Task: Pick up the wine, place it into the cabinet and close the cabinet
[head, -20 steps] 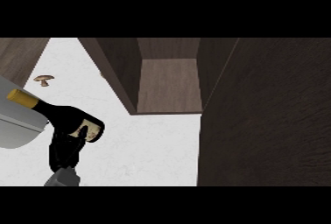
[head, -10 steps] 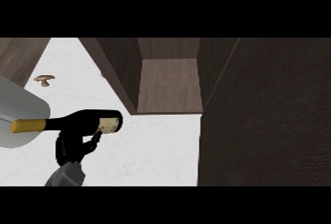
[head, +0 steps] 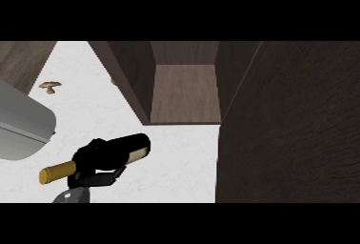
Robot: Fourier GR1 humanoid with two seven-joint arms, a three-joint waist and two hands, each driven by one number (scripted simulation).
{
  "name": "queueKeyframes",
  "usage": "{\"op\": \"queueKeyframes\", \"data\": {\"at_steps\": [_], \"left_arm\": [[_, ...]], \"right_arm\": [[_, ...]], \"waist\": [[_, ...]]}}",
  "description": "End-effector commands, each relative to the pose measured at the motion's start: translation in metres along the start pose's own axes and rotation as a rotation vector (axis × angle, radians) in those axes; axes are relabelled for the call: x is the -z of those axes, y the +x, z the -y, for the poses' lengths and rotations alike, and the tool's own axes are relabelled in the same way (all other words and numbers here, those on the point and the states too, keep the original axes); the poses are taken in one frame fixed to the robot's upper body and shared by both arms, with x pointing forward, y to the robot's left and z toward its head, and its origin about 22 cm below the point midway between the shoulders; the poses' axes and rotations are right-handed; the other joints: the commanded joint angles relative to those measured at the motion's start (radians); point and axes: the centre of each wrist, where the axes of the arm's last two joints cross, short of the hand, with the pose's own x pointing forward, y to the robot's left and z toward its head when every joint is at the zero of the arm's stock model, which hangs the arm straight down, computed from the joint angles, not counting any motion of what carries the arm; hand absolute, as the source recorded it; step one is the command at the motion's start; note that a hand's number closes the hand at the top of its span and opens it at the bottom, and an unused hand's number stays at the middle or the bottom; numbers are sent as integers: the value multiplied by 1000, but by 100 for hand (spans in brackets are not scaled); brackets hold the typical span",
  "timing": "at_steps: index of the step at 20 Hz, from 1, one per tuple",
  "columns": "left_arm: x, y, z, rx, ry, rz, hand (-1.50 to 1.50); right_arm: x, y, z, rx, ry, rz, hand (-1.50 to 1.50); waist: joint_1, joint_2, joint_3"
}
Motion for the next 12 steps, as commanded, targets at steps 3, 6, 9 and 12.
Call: {"op": "queueKeyframes", "data": {"at_steps": [3,6,9,12], "left_arm": [[-5,7,2,188,-73,2,150],[8,23,33,212,-67,-22,150],[33,37,59,175,-76,-35,150],[52,67,81,214,-87,-10,150]], "right_arm": [[-24,38,-11,-22,21,46,-150],[-17,10,-1,-19,-10,45,-150],[-25,32,-14,-13,-9,44,-150],[-11,23,-7,-14,17,31,-150]], "waist": [[-2,-2,1],[11,-3,2],[4,-3,1],[13,-2,1]]}}
